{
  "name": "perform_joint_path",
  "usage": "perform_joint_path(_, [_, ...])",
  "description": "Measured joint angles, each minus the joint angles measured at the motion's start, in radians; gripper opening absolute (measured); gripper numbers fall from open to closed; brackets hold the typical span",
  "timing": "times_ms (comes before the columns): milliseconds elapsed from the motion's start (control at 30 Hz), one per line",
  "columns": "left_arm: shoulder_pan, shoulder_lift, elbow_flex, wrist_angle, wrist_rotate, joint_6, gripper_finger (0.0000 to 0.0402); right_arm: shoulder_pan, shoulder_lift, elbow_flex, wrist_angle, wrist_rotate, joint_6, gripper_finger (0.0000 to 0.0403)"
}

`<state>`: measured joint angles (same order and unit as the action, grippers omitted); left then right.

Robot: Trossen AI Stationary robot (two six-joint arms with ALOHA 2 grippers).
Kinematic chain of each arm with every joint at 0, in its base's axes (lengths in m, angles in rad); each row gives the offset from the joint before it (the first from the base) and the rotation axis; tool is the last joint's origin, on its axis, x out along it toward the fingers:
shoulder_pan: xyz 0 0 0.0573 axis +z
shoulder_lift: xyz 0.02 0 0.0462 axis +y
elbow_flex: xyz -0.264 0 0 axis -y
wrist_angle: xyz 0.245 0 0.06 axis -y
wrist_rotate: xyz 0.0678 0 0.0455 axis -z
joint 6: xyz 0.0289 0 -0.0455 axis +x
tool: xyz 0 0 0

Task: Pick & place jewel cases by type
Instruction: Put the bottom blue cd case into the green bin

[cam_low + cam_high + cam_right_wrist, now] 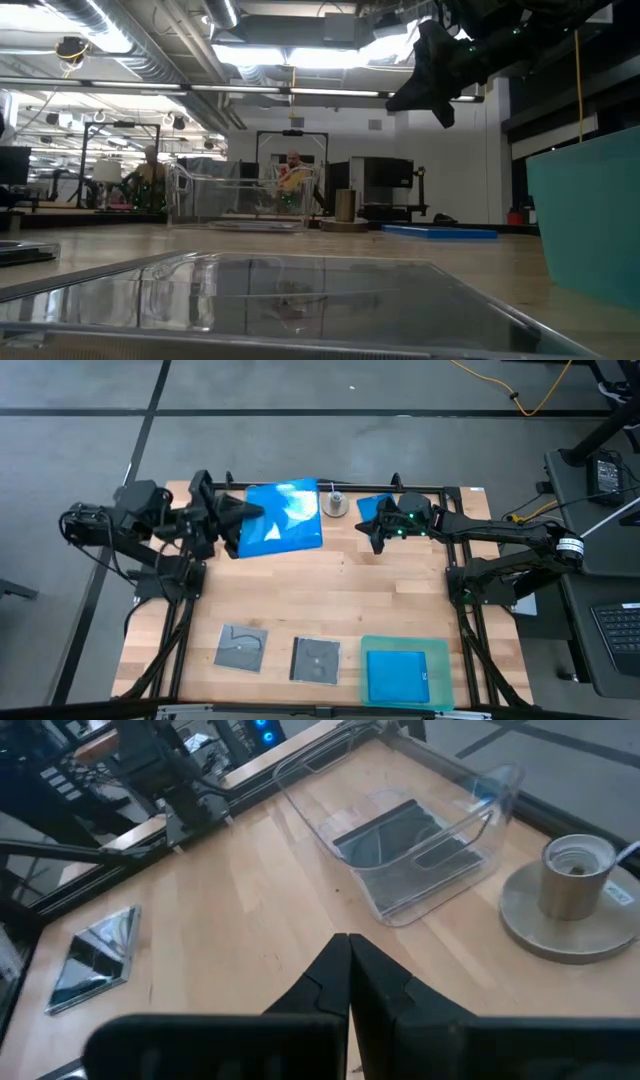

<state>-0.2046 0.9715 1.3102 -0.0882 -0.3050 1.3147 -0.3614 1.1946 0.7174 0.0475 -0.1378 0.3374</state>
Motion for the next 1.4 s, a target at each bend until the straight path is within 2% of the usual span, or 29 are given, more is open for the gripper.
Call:
perform_joint_path(367, [-0.204,0.058,0.0,0.0,-0.332,0.396,0.0022,0.0,0.0,0.001,0.0,0.022,0.03,0.0007])
perform_joint_path(567, [-0.301,0.095,0.0,0.001,-0.399,0.572,0.0022,0.0,0.0,0.001,-0.001,0.045,0.052,0.0007])
perform_joint_path(733, [-0.347,0.112,0.0,0.001,-0.482,0.608,0.0022,0.0,0.0,0.001,-0.001,0.052,0.055,0.0007])
perform_joint_path(1067, [-0.366,0.111,0.0,0.001,-0.514,0.373,0.0022,0.0,0.0,0.001,-0.001,0.052,0.055,0.0007])
perform_joint_path(1400, [-0.366,0.108,0.0,0.001,-0.478,-0.07,0.0022,0.0,0.0,0.001,-0.011,0.052,0.055,0.0007])
